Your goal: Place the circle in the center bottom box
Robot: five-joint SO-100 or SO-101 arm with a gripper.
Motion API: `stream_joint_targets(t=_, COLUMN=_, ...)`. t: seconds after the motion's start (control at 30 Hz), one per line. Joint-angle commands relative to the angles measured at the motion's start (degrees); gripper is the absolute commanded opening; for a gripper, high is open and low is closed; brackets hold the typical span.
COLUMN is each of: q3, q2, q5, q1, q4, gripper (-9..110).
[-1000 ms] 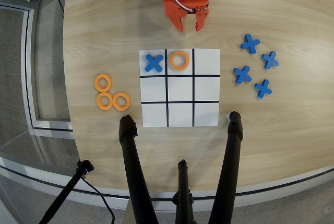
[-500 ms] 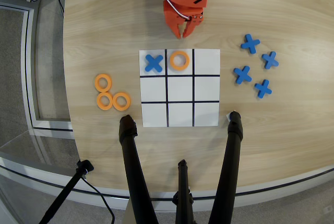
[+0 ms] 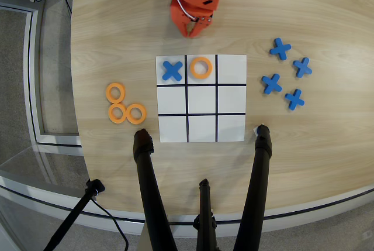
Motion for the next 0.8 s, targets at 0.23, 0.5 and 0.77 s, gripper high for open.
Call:
stream_joint_targets(t=0.23, q3=3.25, q2=2.11, q5=0.26, q1=43.86, q4=0.53, gripper=0)
stream_joint_targets(t=0.5, q3=3.25, q2=2.11, q5=0.26, q1=81.21, q4=0.53, gripper=0)
stream_joint_targets(t=0.77, q3=3.25, q2=2.02, q5=0.26, q1=78.31, q4=0.53, gripper=0)
